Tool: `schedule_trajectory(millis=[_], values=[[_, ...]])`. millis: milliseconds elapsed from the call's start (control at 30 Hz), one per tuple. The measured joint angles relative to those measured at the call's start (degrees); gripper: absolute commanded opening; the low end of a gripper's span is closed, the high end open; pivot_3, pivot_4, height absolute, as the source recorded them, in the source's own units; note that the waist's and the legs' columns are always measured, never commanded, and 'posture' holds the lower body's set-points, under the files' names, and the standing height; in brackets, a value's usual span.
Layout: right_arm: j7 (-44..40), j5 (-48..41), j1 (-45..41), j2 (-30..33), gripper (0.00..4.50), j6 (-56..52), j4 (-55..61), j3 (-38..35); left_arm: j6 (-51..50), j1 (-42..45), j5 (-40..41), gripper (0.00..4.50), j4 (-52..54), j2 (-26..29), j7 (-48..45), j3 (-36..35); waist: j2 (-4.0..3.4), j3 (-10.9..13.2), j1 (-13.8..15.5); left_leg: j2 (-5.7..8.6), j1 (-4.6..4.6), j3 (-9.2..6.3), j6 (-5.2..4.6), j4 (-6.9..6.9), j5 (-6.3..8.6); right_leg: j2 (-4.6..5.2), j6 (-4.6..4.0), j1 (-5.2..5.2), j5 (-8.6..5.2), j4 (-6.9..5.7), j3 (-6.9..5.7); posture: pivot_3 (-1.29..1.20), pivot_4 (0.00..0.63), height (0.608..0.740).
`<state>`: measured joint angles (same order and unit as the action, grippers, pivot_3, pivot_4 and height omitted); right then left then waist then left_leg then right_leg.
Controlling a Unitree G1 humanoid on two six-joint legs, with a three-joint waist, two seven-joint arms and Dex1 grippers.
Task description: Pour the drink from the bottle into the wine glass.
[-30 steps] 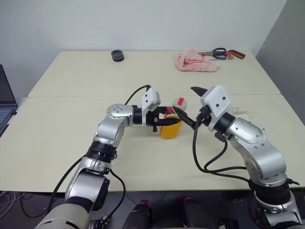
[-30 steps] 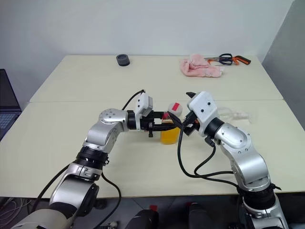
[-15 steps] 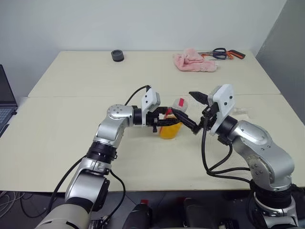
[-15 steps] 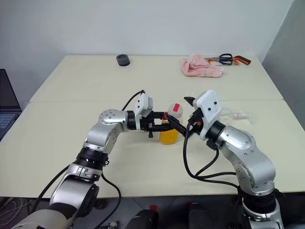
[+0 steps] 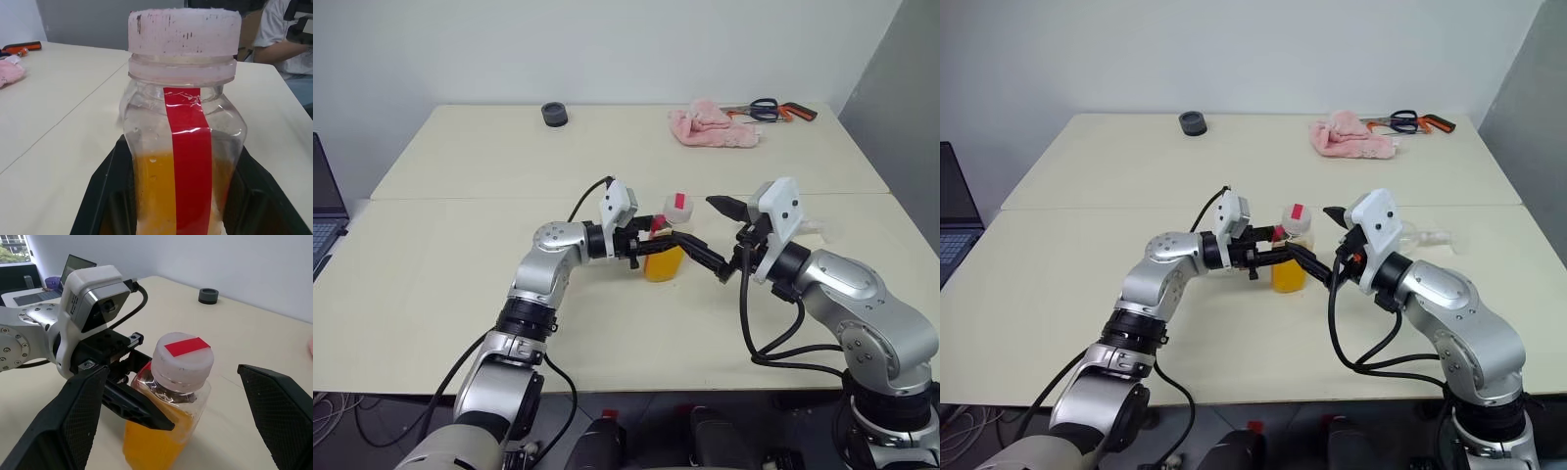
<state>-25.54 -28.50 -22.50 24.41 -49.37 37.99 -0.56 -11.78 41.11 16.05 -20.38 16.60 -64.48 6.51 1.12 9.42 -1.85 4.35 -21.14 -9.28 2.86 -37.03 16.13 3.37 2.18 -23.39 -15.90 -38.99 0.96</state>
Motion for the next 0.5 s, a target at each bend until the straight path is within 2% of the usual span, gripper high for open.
schedule_trajectory(millis=[267, 500], values=[[2.2, 0.4, -1.7, -2.4, 4.50, -1.8, -3.7, 4.2, 0.5, 0.0, 0.0, 1.69, 0.0, 0.0, -0.2, 0.0, 0.00, 0.0, 0.0, 0.02, 0.00, 0.00, 0.00, -0.01, 0.00, 0.00, 0.00, 0.00, 0.00, 0.00, 0.00, 0.00, 0.150, 0.740], [2.2, -1.1, -2.9, -3.2, 4.50, -2.2, -3.9, 3.7, 1.9, 0.0, -0.1, 1.69, 0.1, 0.6, -0.5, 0.0, 0.00, 0.0, 0.0, 0.00, 0.00, -0.01, 0.00, 0.00, 0.00, 0.02, 0.00, 0.00, 0.00, 0.00, 0.00, 0.00, 0.150, 0.740]])
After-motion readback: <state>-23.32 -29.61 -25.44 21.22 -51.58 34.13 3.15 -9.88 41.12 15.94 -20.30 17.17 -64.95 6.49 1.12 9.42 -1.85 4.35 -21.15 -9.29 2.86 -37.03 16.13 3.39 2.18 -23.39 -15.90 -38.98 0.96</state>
